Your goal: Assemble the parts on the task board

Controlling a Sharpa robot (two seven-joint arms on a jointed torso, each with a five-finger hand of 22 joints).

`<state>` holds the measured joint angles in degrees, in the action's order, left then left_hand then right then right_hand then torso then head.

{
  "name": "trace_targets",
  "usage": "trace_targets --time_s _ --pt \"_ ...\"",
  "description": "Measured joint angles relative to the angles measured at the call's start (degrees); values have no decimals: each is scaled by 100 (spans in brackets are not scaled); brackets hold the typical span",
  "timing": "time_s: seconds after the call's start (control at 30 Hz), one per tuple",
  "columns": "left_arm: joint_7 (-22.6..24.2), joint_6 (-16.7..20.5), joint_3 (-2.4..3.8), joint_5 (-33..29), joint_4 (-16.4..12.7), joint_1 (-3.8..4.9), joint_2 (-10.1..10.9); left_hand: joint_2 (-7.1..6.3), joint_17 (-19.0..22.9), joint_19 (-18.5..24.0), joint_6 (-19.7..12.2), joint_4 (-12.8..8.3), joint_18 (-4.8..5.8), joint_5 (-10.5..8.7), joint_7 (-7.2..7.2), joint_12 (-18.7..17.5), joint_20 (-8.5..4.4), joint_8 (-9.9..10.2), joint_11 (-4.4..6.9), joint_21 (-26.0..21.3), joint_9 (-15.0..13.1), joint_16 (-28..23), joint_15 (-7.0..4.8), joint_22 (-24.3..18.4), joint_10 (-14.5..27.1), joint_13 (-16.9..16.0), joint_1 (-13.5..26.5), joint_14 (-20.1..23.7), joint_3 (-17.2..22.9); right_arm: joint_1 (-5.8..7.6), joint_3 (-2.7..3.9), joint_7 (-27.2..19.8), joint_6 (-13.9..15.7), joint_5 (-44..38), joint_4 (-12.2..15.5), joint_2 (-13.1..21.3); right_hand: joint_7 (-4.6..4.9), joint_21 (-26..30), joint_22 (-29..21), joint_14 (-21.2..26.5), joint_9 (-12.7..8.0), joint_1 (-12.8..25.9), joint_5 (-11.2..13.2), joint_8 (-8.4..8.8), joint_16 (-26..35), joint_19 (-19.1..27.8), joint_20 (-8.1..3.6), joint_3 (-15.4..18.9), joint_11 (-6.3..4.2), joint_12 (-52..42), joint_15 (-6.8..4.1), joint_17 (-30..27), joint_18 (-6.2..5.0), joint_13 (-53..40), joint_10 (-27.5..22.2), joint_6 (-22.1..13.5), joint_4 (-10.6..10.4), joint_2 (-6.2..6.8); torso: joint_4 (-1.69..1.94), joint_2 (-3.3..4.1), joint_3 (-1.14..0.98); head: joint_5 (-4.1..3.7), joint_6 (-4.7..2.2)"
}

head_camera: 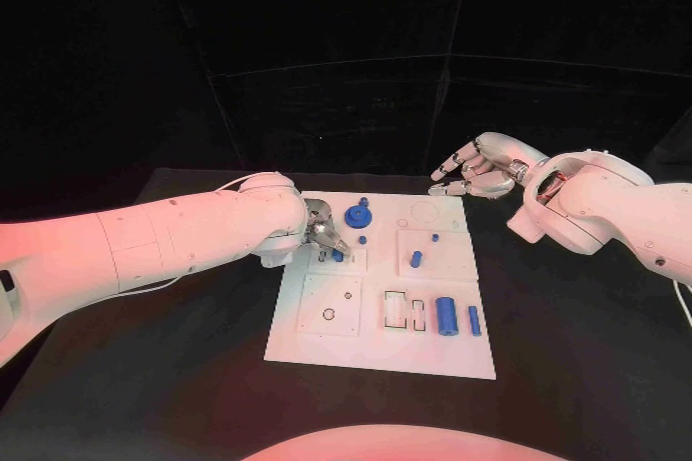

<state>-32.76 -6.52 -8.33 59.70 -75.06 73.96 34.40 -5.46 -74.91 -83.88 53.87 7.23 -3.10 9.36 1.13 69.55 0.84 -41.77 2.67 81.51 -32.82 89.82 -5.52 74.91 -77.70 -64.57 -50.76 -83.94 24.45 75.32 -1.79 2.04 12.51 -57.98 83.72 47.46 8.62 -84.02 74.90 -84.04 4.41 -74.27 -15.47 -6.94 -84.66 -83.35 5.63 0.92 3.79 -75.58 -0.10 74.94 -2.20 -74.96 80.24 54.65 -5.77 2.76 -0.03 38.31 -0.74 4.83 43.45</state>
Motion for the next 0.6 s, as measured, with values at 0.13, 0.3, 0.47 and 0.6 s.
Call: trace_targets --time_s 0.13,0.3,0.47,0.6 --pt "1 0 0 -9 -8 0 1 -26 0 0 21 23 0 0 -21 24 0 0 1 0 2 0 0 0 -1 -6 26 0 -63 0 0 0 -3 0 -5 -5 0 0 0 0 0 0 0 0 0 0 0 0 0 0 0 0 0 0 0 0 0 0 0 0 1 0 -3" --pt "4 4 0 -22 -26 0 1 -26 0 0 21 35 0 0 -21 24 0 0 21 0 2 0 0 0 -21 -14 26 0 -88 0 0 0 -7 0 -18 -17 0 0 0 22 0 0 0 0 26 0 0 0 0 22 -21 -1 0 0 0 0 0 0 0 0 2 -1 2" --pt "7 20 0 -34 -50 0 2 -26 0 0 21 36 0 0 -21 24 0 0 21 0 2 0 0 0 -21 -14 26 0 -88 0 0 -1 -10 0 -34 -20 0 0 0 21 0 0 0 0 26 0 0 0 0 22 -21 -1 0 0 0 0 0 0 0 1 2 -1 5" --pt "7 31 1 -42 -45 0 18 -36 0 0 21 47 0 0 -21 24 0 -21 21 0 2 0 0 0 -20 -14 36 0 -147 0 0 -1 -12 0 -40 -20 0 0 0 21 0 0 0 0 26 0 0 0 0 21 -21 -1 0 0 0 0 0 0 0 1 1 -1 3"
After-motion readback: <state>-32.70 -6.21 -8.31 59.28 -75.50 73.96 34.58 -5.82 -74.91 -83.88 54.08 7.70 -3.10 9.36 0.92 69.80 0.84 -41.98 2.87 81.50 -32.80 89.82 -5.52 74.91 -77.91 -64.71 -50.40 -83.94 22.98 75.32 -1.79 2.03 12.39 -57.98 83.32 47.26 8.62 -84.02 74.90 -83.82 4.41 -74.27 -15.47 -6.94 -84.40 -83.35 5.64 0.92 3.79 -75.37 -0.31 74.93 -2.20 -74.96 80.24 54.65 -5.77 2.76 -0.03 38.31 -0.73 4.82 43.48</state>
